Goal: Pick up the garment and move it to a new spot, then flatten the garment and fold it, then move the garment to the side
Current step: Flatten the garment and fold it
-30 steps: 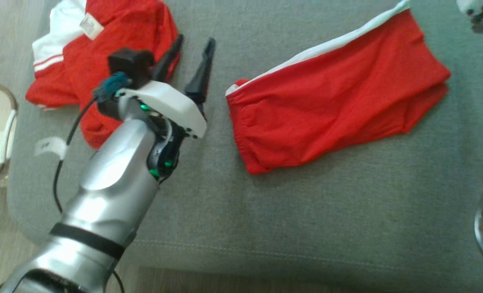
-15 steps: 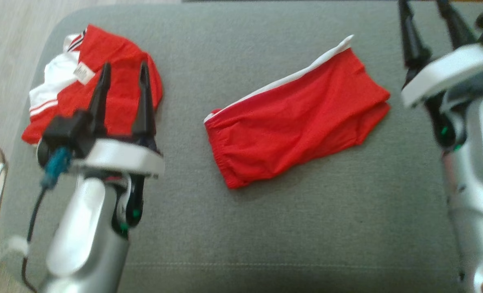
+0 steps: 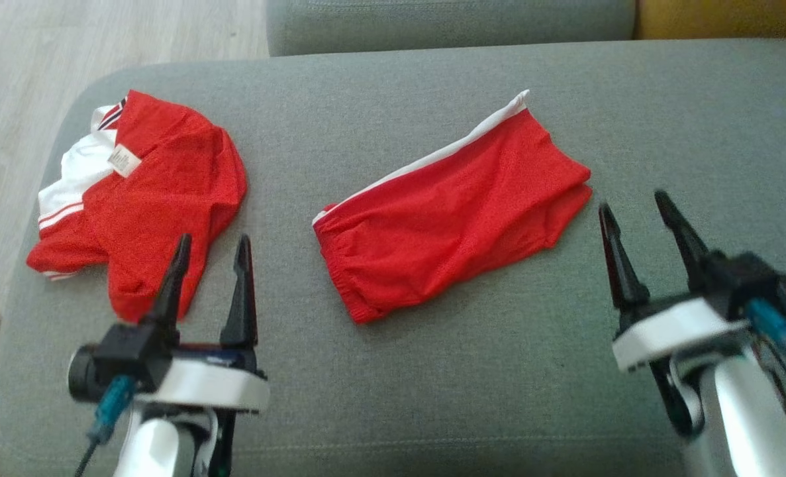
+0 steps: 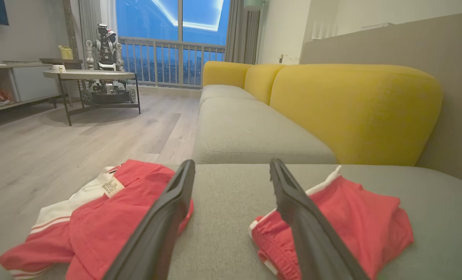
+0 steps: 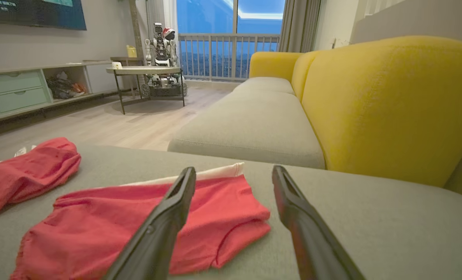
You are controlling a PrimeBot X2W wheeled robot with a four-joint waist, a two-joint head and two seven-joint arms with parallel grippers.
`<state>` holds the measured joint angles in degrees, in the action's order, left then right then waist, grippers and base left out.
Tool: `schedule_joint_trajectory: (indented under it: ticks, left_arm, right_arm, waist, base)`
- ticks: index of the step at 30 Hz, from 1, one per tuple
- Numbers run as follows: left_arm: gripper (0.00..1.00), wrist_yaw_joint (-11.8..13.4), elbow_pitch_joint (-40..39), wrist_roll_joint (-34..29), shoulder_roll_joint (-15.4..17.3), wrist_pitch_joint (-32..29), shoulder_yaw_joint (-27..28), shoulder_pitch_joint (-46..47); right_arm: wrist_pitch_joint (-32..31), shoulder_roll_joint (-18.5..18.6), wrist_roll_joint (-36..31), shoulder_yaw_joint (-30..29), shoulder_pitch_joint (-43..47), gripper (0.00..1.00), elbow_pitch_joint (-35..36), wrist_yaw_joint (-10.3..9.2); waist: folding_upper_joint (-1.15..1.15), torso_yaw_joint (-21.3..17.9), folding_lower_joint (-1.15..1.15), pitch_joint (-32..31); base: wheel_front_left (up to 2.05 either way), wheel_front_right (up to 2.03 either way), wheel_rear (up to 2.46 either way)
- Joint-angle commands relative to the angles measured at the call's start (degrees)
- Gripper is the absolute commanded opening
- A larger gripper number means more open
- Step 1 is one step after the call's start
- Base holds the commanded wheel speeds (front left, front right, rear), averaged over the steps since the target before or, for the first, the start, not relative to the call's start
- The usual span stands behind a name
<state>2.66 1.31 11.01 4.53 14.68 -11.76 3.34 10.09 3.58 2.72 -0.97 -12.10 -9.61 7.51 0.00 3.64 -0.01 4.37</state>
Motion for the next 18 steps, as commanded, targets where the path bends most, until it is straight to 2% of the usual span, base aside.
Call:
schedule_joint_trajectory:
  ticks: [1,6,11,14,18]
  left_arm:
    - [1.0,-0.34,-2.67,-1.16,-0.29,0.31,2.56,0.43]
    - [1.0,-1.17,-3.63,-1.92,-1.2,0.31,3.23,-2.09]
    - [1.0,-2.18,-3.71,-2.59,-1.5,0.31,3.31,-1.46]
    - [1.0,-2.72,-3.53,-3.13,-1.56,0.31,3.24,-0.56]
    - [1.0,-3.27,-3.18,-3.14,-1.62,0.31,3.01,0.34]
  right_arm:
    - [0.68,-0.53,-0.1,0.56,0.38,1.0,2.91,-0.02]
    - [1.26,-0.67,2.92,0.1,4.09,1.0,3.63,-0.02]
    - [0.05,-0.68,5.97,-0.29,3.72,1.0,3.19,-0.02]
    - [-2.1,-0.69,11.44,-1.57,2.35,1.0,0.78,-0.02]
    - [-5.91,-0.69,25.56,-6.01,-2.45,1.0,-6.86,-0.02]
  waist:
    - [0.0,-0.08,0.01,-0.25]
    - [0.0,-0.01,0.01,-0.56]
    - [0.0,0.49,0.01,0.32]
    - [0.0,1.28,0.01,1.61]
    - [0.0,3.36,0.01,4.66]
  base:
    - [0.0,0.0,0.0]
    - [0.0,0.0,0.0]
    - [0.0,0.0,0.0]
    - [0.0,0.0,0.0]
    - [0.0,0.0,0.0]
